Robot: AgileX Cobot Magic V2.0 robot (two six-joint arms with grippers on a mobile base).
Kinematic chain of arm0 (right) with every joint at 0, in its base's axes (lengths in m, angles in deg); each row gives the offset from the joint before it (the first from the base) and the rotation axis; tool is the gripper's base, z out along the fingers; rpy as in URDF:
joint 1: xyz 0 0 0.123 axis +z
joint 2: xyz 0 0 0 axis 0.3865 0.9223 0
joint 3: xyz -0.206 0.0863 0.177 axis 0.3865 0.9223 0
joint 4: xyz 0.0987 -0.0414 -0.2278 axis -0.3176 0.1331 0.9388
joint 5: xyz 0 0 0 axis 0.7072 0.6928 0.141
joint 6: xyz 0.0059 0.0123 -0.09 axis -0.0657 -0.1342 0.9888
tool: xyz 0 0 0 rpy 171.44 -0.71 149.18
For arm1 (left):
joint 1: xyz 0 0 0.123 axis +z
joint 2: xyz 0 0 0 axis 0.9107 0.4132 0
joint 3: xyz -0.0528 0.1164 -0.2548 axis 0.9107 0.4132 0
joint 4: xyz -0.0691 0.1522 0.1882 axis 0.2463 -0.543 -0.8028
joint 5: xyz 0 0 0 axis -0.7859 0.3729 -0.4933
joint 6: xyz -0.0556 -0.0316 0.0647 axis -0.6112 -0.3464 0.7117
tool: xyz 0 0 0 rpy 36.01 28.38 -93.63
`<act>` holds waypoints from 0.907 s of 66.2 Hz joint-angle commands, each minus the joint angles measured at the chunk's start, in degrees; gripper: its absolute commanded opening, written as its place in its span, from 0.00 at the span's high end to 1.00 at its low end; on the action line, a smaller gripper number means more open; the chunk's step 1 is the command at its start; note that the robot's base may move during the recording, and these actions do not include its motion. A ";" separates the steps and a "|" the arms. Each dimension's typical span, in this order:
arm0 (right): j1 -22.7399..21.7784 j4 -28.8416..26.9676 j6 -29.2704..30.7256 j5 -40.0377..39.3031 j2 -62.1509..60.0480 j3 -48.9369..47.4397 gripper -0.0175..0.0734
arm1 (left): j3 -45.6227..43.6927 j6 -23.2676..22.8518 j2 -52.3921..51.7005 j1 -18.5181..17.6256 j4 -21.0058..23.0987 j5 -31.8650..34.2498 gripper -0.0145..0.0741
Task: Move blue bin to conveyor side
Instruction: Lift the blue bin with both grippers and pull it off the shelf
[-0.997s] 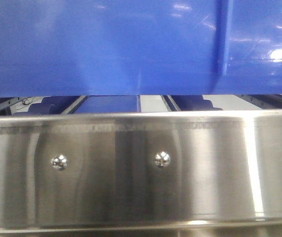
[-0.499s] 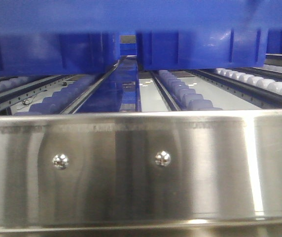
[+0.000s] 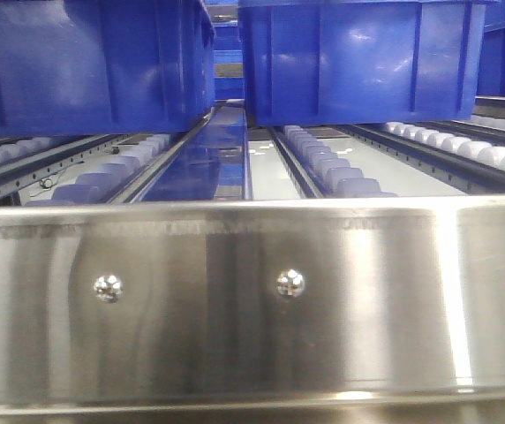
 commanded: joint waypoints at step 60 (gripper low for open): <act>-0.15 2.98 1.17 -6.56 -1.59 -1.44 0.89 | -0.61 0.49 -1.01 -0.06 -1.93 4.28 0.86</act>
